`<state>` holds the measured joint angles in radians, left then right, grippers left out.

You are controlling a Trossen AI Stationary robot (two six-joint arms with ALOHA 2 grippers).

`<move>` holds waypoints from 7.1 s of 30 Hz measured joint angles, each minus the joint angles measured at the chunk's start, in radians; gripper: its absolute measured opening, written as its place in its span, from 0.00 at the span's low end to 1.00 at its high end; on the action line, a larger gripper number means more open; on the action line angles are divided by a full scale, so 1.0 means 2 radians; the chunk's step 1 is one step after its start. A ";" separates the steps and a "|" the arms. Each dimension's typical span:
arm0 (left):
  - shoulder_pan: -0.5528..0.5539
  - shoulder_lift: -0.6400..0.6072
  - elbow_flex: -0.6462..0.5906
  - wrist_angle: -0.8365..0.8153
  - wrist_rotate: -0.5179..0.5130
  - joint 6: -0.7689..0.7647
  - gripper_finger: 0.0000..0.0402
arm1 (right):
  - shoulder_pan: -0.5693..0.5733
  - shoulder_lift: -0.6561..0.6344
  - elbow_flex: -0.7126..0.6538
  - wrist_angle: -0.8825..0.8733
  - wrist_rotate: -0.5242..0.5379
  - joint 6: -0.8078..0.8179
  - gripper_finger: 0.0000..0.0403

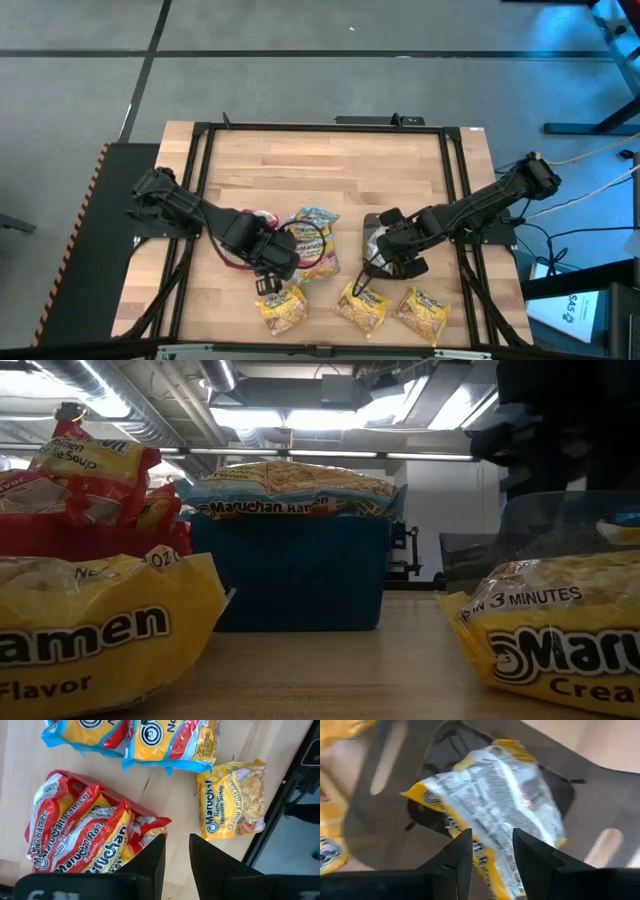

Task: Sort Maruchan noodles
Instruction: Put the yellow noodle pack into the black bin

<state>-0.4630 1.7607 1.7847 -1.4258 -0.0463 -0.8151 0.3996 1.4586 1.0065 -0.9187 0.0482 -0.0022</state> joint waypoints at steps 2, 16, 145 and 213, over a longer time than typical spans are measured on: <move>-0.004 -0.004 0.000 0.000 -0.001 -0.006 0.20 | 0.000 0.001 0.000 0.000 -0.018 -0.003 0.34; -0.018 -0.004 0.000 0.004 -0.023 -0.024 0.20 | 0.000 0.039 0.000 0.000 -0.004 -0.004 0.32; -0.032 -0.003 0.000 -0.073 -0.140 -0.019 0.20 | -0.167 0.094 0.179 -0.284 -0.111 0.247 0.00; -0.031 -0.003 0.000 -0.072 -0.112 0.002 0.20 | -0.272 0.094 0.115 -0.255 -0.023 0.129 0.34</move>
<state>-0.5259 1.7538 1.7844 -1.5707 -0.2707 -0.8108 -0.1448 1.6474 1.2360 -1.4281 0.0027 0.2562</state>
